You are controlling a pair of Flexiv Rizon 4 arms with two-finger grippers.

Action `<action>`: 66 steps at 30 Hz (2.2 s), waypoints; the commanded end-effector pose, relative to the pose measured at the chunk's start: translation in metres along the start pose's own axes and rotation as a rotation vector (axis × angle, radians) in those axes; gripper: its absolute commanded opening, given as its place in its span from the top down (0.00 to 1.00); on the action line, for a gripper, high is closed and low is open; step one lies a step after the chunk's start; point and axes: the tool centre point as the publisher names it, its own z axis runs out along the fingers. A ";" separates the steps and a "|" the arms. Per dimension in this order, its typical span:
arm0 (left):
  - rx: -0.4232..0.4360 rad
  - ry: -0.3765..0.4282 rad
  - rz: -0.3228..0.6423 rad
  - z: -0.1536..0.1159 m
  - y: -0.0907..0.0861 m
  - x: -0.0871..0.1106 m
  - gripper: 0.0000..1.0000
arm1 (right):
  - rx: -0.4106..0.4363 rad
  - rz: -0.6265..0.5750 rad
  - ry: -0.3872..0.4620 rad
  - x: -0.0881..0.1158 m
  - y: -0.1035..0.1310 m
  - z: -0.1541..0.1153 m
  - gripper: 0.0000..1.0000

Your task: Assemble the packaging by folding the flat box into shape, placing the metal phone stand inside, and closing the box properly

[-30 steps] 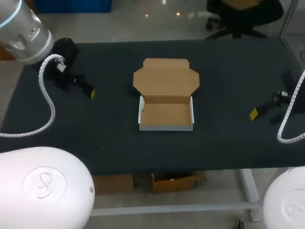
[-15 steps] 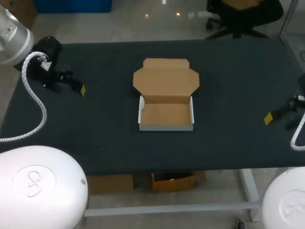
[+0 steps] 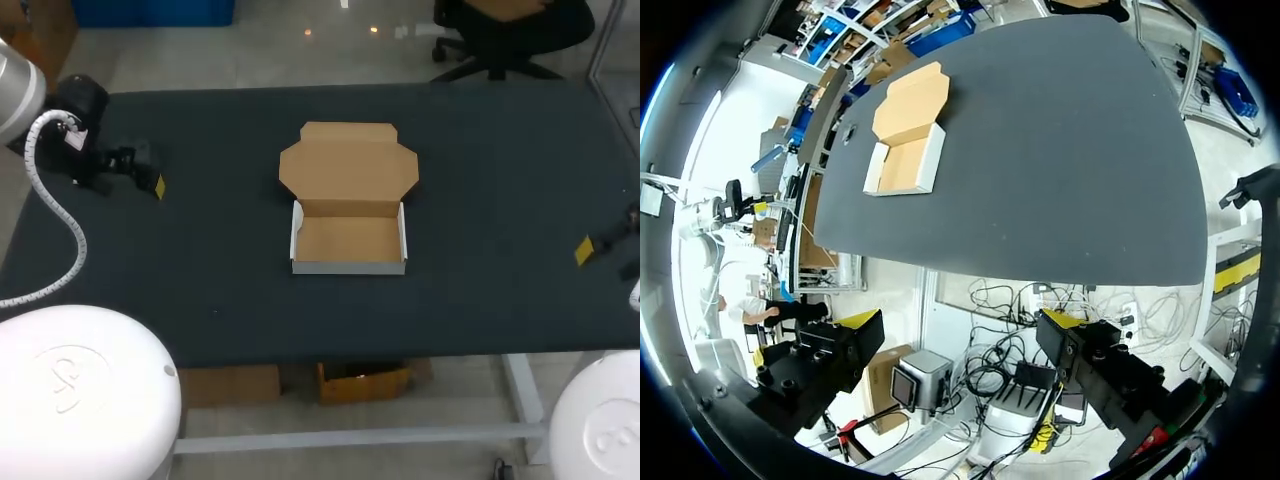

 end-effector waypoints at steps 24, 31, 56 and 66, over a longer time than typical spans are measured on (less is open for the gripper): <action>-0.007 -0.012 -0.027 -0.010 0.007 0.009 0.00 | -0.031 -0.053 -0.003 0.002 -0.015 -0.014 0.00; -0.010 -0.018 -0.030 -0.011 0.009 0.010 0.00 | -0.032 -0.059 -0.006 0.003 -0.015 -0.015 0.00; -0.063 -0.033 -0.074 0.006 0.001 -0.006 0.00 | -0.025 -0.072 -0.019 0.003 -0.016 -0.012 0.00; -0.099 -0.083 -0.144 0.022 -0.011 -0.024 0.00 | -0.024 -0.058 -0.035 0.002 -0.016 -0.011 0.00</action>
